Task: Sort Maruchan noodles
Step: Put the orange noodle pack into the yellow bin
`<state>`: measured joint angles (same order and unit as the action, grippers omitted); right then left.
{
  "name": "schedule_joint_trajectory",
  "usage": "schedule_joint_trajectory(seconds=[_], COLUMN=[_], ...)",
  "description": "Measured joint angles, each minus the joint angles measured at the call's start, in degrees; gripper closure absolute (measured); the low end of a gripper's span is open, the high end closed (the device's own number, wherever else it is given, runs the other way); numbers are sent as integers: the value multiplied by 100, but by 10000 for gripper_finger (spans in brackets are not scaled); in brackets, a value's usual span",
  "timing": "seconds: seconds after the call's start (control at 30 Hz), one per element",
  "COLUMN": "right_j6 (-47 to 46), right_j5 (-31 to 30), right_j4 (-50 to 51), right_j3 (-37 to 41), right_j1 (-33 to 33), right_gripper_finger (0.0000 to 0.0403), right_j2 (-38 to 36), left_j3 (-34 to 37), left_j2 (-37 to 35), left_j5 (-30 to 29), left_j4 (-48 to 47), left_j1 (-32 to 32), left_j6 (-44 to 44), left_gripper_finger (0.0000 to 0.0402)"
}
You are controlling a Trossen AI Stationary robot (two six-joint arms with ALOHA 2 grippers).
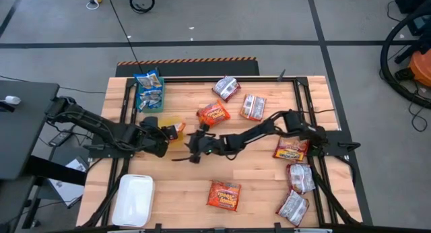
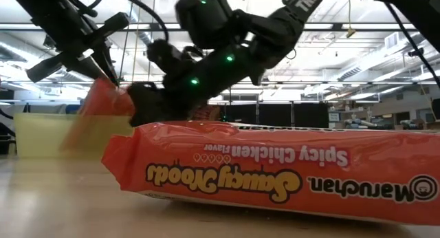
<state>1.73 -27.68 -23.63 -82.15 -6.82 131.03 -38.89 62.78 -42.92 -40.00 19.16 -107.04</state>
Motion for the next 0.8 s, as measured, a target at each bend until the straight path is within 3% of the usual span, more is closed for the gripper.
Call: schedule_joint_trajectory(seconds=[0.17,0.27,0.4,0.47,0.63,0.8], right_j6=[-189,-183,-163,-154,-184,-1042], right_j5=[691,763,603,577,-59,-1093], right_j4=[49,429,1574,2156,3623,5052], right_j3=[-290,-289,-291,-291,-291,-286], right_j1=[-79,-142,-270,-369,-711,-1129], right_gripper_finger=[204,204,204,204,204,204], right_j2=[116,-69,-535,-767,-1204,-1338], left_j3=[-2,-49,-416,-630,-1226,-1560], left_j2=[-43,-229,-575,-693,-672,-434], left_j5=[11,-97,-120,165,793,686], left_j4=[-42,-66,-265,-341,-328,-962], left_j1=[0,-32,-34,15,556,1506], left_j6=[322,876,2391,3273,4944,5338], left_gripper_finger=[336,321,301,296,294,294])
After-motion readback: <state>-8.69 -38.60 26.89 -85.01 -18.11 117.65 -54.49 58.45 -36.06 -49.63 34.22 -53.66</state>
